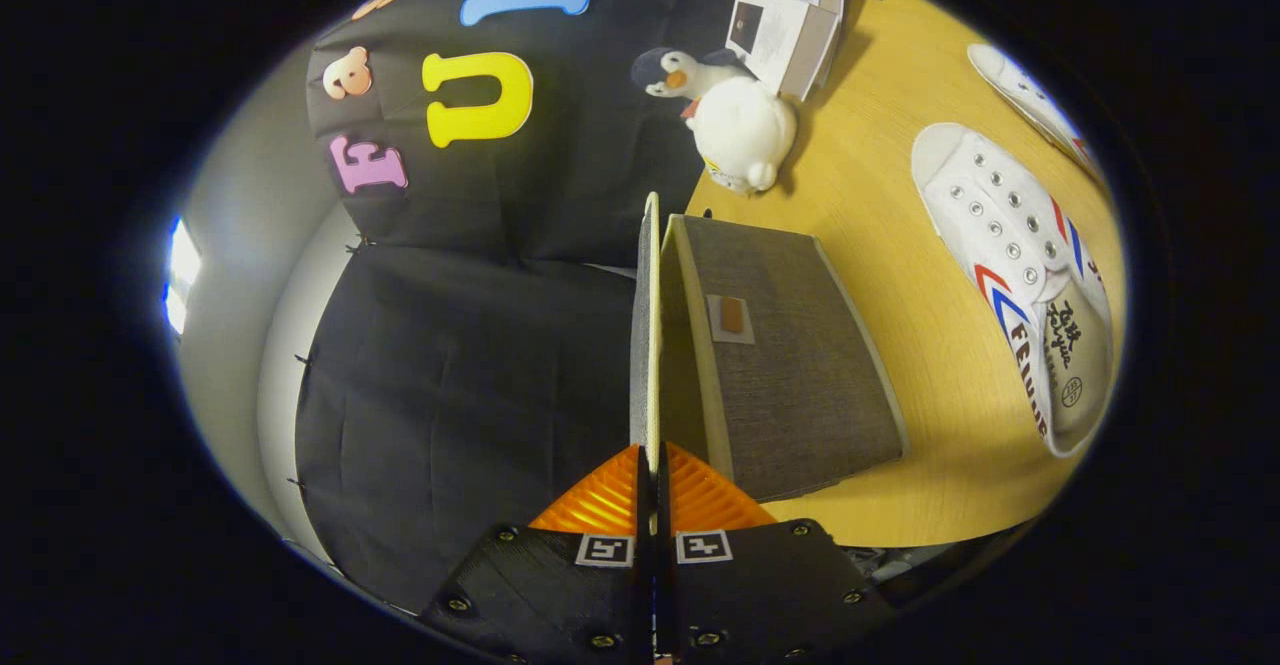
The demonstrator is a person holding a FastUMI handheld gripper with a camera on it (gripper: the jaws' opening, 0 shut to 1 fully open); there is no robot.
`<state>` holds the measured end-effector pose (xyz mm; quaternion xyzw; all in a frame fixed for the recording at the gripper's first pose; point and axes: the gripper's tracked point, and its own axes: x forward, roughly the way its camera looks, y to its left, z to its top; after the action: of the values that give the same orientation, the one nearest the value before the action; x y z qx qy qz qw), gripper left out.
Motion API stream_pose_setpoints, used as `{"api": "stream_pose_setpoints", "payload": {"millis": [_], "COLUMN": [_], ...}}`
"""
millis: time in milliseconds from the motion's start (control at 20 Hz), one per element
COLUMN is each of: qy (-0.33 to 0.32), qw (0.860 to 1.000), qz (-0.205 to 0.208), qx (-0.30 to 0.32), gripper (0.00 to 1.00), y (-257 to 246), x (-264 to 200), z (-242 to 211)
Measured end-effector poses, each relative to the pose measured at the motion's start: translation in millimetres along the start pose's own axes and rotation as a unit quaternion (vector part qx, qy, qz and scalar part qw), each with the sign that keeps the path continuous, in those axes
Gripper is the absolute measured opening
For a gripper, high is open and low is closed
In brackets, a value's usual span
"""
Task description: Open the storage box then place both shoes into the box .Put the left shoe in first, then the right shoe, with the right side of both shoes facing outward in a uniform manner.
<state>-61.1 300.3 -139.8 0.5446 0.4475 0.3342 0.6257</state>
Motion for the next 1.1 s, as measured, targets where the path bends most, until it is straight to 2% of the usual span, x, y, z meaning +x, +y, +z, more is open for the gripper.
{"api": "stream_pose_setpoints", "payload": {"millis": [300, 550, 900, 1100], "qy": [0.002, 0.010, 0.031, 0.034], "qw": [0.999, 0.995, 0.982, 0.974], "qz": [0.025, 0.042, 0.042, 0.041], "qx": [-0.032, -0.086, -0.184, -0.220], "gripper": [0.02, 0.01, 0.04, 0.04], "y": [53.4, 103.7, 149.5, 164.5], "x": [5.5, 27.8, 73.7, 97.2], "z": [1.7, -8.9, -37.8, -53.2]}}
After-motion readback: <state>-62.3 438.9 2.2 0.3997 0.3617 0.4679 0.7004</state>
